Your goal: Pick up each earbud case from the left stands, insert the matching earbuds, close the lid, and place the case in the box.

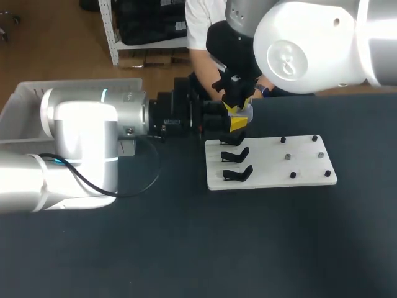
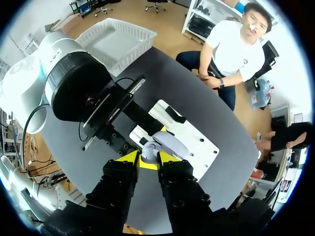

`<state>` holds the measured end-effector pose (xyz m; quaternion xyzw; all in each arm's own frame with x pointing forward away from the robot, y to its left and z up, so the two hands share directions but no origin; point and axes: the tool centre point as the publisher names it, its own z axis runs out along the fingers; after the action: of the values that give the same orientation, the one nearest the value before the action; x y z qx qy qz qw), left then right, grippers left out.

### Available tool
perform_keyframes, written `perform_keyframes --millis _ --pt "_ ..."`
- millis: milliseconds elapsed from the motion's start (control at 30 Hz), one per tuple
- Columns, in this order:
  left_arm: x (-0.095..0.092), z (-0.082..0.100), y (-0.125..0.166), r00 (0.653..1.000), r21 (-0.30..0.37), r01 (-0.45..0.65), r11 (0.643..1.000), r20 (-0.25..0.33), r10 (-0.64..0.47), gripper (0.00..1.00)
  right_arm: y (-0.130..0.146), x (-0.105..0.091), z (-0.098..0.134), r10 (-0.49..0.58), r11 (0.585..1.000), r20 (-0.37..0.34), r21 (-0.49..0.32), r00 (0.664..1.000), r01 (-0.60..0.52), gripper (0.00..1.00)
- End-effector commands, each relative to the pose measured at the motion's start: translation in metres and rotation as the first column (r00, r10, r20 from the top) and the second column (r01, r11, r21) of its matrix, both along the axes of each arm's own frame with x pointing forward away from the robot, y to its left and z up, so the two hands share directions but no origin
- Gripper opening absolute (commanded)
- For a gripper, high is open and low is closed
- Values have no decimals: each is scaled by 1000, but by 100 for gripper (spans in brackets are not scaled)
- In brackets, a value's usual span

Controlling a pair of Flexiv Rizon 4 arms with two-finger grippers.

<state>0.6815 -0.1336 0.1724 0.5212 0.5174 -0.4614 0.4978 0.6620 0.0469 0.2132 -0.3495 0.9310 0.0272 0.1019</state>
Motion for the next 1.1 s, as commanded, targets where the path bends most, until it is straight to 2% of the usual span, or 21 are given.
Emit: perform_keyframes --millis 33,100,733,933,1100 --pt "-1 0 -1 1000 -4 -4 1000 3 4 0 1 -2 -1 -3 1000 6 0 1000 3 33" --pt "-1 0 -1 1000 -4 -4 1000 3 4 0 1 -2 -1 -4 1000 6 0 1000 4 40" --pt "-1 0 -1 1000 -4 -4 1000 3 4 0 -1 1 4 -11 1000 22 -2 1000 11 42" --pt "-1 0 -1 1000 -4 -4 1000 3 4 0 2 -2 22 -8 1000 45 31 999 6 44" --pt "-1 0 -1 1000 -4 -4 1000 3 4 0 5 12 36 -16 998 79 68 997 11 44"
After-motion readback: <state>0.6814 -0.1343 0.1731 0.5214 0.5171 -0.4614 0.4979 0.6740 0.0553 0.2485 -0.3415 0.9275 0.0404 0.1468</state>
